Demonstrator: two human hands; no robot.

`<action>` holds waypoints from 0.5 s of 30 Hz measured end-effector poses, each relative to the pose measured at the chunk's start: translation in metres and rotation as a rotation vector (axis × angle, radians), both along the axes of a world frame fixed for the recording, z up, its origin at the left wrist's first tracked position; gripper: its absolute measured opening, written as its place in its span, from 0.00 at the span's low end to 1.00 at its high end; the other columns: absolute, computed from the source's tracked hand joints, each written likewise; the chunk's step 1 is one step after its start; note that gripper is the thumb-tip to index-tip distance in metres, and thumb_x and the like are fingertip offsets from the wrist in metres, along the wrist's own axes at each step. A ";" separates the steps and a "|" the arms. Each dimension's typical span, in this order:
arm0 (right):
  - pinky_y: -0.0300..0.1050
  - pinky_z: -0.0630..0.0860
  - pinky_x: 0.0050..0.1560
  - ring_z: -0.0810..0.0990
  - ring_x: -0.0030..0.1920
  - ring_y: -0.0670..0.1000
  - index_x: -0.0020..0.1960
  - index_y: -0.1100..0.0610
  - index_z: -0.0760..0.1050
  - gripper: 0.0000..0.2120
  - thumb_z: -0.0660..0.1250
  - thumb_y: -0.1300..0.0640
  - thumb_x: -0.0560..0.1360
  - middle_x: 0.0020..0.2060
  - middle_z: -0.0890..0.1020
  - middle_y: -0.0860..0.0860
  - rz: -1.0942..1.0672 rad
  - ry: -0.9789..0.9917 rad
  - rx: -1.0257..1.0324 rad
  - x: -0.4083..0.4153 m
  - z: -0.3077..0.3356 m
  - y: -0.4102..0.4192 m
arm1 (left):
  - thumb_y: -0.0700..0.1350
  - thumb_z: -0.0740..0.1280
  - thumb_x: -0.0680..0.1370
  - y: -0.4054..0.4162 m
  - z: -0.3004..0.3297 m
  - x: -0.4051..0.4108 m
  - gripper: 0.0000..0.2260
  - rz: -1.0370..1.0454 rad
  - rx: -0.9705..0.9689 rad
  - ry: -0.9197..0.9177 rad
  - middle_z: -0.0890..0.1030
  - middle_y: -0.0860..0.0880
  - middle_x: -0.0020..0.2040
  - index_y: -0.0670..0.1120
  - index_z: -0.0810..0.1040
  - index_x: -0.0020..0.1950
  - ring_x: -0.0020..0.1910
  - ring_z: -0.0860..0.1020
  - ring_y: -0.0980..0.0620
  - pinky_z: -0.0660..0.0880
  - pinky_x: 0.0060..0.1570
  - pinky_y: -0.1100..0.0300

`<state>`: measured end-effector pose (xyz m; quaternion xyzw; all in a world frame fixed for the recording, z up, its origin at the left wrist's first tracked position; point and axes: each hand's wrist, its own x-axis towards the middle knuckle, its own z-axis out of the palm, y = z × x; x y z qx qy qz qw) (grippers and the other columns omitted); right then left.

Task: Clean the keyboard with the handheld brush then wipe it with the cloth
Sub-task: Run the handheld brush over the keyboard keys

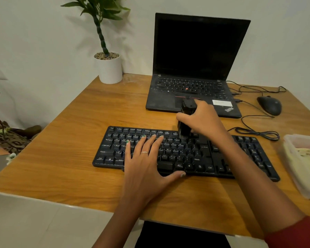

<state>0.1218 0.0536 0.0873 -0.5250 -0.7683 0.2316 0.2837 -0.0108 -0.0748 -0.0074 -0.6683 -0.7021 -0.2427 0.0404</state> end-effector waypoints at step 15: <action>0.43 0.70 0.31 0.73 0.31 0.49 0.36 0.58 0.70 0.11 0.70 0.54 0.68 0.29 0.75 0.50 0.027 -0.050 -0.009 0.001 0.001 -0.006 | 0.80 0.50 0.66 0.001 0.000 0.000 0.46 -0.002 -0.012 0.008 0.72 0.51 0.70 0.50 0.68 0.73 0.71 0.68 0.48 0.57 0.70 0.39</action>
